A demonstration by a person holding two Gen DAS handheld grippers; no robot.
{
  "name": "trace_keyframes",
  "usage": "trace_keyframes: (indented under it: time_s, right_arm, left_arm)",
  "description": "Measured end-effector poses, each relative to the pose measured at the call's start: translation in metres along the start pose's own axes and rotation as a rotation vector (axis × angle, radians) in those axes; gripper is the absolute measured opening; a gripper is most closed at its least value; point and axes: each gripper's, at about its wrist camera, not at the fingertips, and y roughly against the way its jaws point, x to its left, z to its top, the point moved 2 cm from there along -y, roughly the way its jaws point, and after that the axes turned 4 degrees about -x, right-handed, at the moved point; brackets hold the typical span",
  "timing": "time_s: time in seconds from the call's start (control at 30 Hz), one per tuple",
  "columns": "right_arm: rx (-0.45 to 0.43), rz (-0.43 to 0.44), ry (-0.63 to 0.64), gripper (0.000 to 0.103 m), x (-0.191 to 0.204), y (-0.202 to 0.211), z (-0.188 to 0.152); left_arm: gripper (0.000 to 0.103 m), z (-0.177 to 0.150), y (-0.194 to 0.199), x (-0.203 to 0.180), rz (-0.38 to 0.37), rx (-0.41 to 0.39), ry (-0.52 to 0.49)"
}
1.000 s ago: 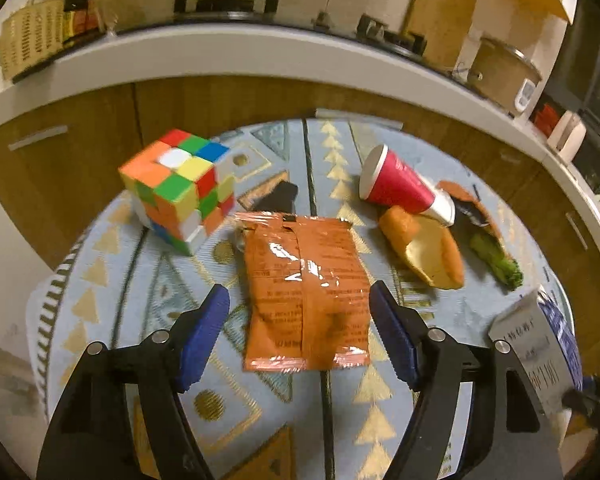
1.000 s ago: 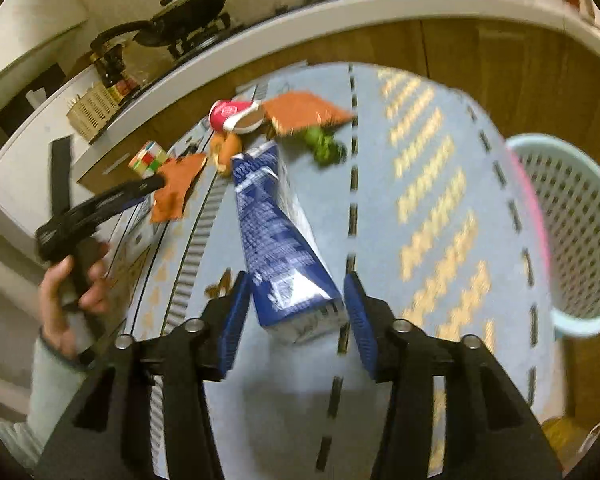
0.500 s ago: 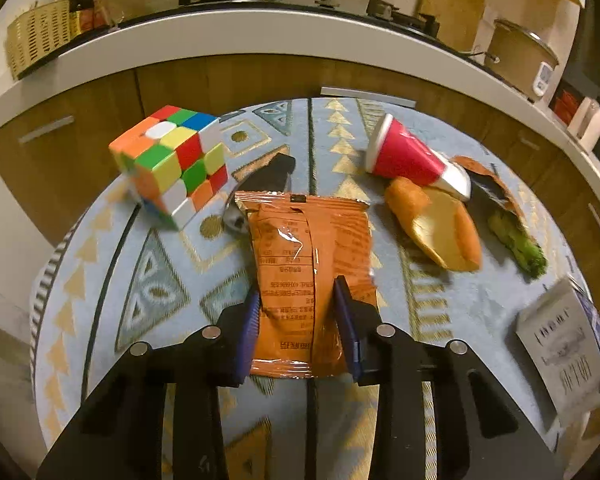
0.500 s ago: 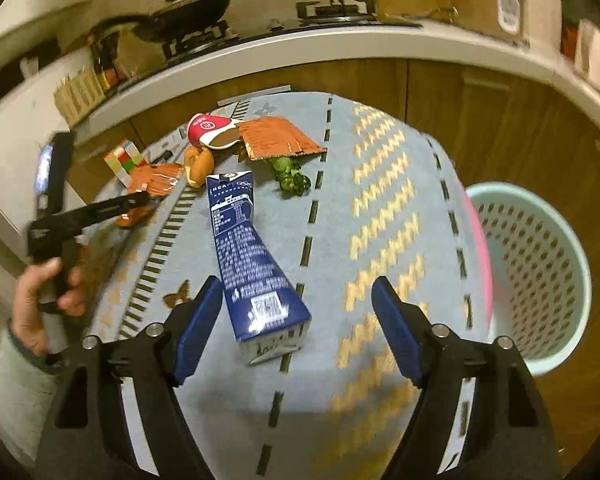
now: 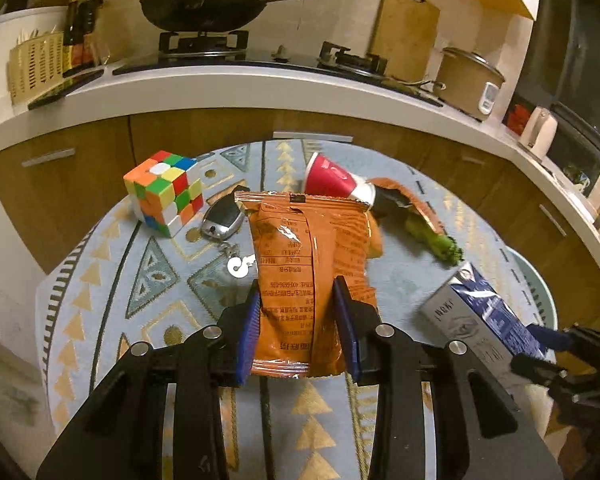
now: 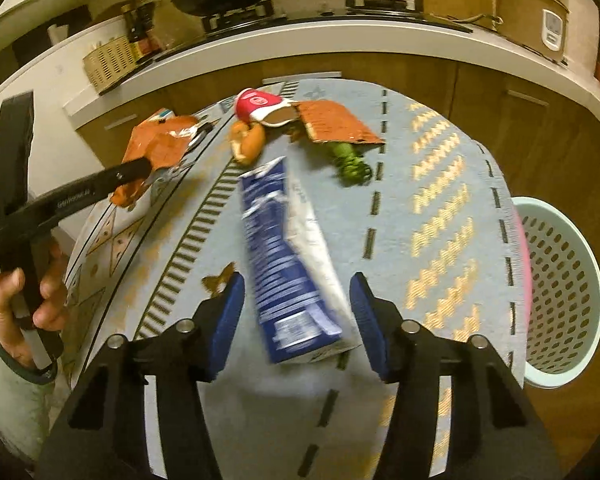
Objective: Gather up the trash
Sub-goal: 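Lift the milk carton with the right tool while the left tool lifts the snack bag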
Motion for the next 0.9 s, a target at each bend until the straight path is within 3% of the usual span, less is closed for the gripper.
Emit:
trace_keyframes:
  time_s: [0.23, 0.33, 0.6, 0.8, 0.9]
  right_arm:
    - [0.013, 0.074, 0.089, 0.051, 0.035, 0.008, -0.012]
    - [0.002, 0.059, 0.090, 0.068, 0.036, 0.008, -0.012]
    - [0.041, 0.030, 0.103, 0.079, 0.045, -0.017, -0.012]
    - [0.112, -0.035, 0.110, 0.079, 0.050, -0.051, -0.007]
    - [0.134, -0.027, 0.106, 0.063, 0.052, -0.059, -0.005]
  left_arm:
    - [0.033, -0.004, 0.008, 0.007, -0.008, -0.005, 0.022]
    - [0.033, -0.006, 0.010, 0.011, -0.014, -0.005, 0.032]
    - [0.033, -0.009, 0.012, 0.014, -0.022, -0.001, 0.045]
    - [0.033, -0.010, 0.014, 0.014, -0.027, -0.004, 0.046]
    - [0.033, -0.010, 0.015, 0.011, -0.032, -0.006, 0.041]
